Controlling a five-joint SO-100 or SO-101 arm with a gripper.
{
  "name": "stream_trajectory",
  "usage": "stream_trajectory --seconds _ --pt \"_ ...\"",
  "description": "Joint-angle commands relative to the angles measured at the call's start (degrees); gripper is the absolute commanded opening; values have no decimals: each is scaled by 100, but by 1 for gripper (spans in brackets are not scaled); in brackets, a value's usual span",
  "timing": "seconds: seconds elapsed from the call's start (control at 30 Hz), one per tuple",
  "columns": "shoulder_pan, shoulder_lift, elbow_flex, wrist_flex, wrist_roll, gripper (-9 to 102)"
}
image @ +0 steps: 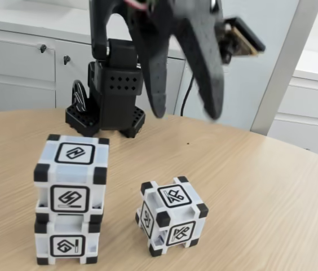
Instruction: Stack cubes from left to right.
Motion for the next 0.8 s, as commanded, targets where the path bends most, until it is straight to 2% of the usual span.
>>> stream_trajectory --seconds 0.0,0.27,0.77 --pt "0 -492 -44 -158 141 35" --pt "0 -1547 -26 -949 193 35" --pt "-501 -2118 -26 -879 229 36"
